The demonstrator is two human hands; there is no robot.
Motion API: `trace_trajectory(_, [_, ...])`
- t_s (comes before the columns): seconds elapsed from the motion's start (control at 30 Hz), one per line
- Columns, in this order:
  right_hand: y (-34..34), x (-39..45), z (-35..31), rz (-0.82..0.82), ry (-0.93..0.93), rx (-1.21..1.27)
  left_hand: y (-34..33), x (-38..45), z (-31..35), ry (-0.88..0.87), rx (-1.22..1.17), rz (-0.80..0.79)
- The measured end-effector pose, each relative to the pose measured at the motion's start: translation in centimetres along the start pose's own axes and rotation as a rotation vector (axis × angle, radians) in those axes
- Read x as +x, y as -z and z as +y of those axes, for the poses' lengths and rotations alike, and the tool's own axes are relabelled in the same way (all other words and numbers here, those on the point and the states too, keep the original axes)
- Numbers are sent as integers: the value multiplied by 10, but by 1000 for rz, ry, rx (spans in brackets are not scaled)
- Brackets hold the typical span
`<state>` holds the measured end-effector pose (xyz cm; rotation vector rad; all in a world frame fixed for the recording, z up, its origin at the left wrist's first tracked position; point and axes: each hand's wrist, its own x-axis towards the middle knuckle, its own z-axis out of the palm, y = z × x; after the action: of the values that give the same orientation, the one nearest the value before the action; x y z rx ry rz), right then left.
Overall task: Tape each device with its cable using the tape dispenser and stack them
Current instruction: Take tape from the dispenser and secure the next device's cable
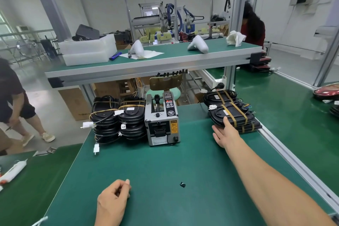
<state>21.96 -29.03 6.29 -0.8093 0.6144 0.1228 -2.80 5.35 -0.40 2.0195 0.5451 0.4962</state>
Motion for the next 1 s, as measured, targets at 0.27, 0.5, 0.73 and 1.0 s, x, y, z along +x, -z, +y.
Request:
trace_trajectory(0.27, [16,-7,-2,43,101,-113,0,-1,0,5,4,14])
trace_trajectory(0.5, [35,-27,8,-45,181,-238,0,-1,1,7,3,13])
trace_trajectory(0.73, [40,-81,26,-265,464,-692,1,-1,-5,-21,-40,-13])
trace_trajectory(1.0, [-1,-137,38,-731,750,-1232,7,-3,-2,-9,-181,-34])
